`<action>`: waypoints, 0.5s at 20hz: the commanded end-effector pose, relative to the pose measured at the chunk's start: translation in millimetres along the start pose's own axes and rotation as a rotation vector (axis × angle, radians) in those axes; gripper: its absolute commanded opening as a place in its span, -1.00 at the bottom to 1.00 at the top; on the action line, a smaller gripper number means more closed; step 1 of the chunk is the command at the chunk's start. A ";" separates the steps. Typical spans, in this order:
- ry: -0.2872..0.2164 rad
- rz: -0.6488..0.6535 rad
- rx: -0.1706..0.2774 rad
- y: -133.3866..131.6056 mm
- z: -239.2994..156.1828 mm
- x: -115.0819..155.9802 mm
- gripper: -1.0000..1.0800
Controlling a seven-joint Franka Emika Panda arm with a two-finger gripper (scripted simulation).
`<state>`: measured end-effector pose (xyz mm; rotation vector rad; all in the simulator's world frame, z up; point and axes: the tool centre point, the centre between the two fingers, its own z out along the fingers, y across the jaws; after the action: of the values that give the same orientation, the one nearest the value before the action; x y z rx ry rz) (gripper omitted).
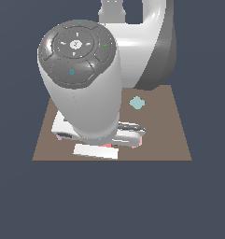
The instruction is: Insert a designated object into the corresponding slot on a board.
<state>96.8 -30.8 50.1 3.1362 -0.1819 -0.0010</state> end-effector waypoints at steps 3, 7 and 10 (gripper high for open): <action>0.000 0.000 0.000 0.0 1.7 0.2 0.92; 0.000 0.000 0.000 -0.1 14.0 0.7 0.92; 0.000 0.000 0.000 0.0 19.9 0.9 0.92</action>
<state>97.4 -30.9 33.0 3.1362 -0.1824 -0.0016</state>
